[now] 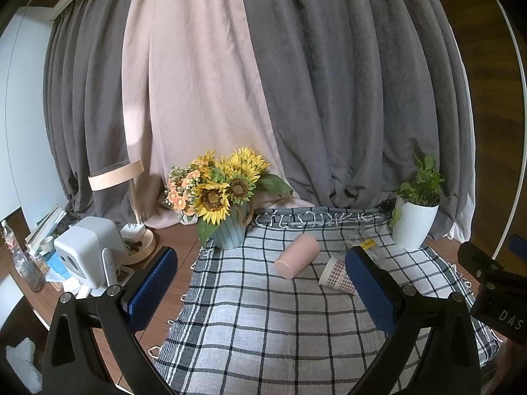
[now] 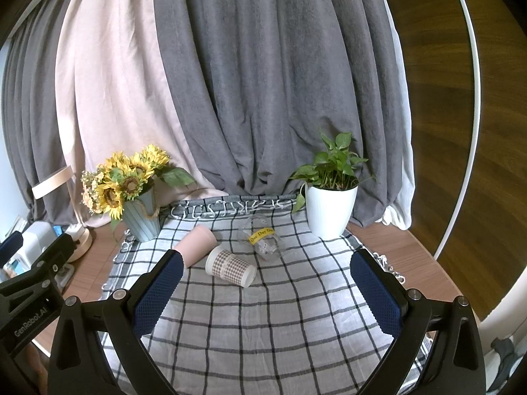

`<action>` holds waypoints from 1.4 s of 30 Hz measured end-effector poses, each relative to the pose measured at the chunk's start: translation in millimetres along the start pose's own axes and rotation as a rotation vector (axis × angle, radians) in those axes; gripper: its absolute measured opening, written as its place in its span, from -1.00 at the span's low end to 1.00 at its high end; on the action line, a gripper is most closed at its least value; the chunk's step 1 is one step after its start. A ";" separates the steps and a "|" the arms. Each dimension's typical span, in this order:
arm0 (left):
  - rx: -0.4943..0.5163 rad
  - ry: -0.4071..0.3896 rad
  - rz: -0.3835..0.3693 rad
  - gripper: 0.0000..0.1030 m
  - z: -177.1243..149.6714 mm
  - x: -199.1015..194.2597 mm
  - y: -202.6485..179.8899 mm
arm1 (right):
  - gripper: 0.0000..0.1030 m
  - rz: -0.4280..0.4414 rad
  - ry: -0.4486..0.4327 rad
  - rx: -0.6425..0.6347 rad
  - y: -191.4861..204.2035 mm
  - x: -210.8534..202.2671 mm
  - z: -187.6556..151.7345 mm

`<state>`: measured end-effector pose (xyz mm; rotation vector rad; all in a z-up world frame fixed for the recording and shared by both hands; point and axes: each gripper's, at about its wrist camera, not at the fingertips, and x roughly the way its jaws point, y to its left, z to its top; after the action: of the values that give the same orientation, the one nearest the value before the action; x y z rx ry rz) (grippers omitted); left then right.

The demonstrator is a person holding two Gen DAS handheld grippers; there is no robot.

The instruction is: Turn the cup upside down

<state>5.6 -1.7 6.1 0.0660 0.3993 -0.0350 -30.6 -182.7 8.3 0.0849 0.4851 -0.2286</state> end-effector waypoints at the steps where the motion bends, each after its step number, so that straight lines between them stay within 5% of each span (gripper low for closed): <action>1: 0.000 0.000 0.000 1.00 0.0 0.0 -0.4 | 0.98 0.001 0.000 0.000 0.2 0.0 0.1; 18: -0.002 0.014 -0.003 1.00 -0.5 1.3 -3.9 | 0.98 -0.001 0.009 -0.004 5.5 2.8 -0.2; 26: 0.052 0.122 0.011 1.00 -4.7 27.5 -17.1 | 0.98 -0.010 0.067 -0.040 4.8 25.6 -3.8; 33: -0.001 0.245 -0.001 1.00 -9.1 64.2 -21.0 | 0.98 0.039 0.169 -0.087 4.7 68.1 0.8; 42: -0.031 0.344 0.088 1.00 -10.9 124.5 -25.4 | 0.98 0.110 0.309 -0.158 14.2 146.0 15.4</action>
<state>114.9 -28.9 -53.9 0.0588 0.7399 0.0704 105.3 -199.8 -46.4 -0.0086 0.8020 -0.0683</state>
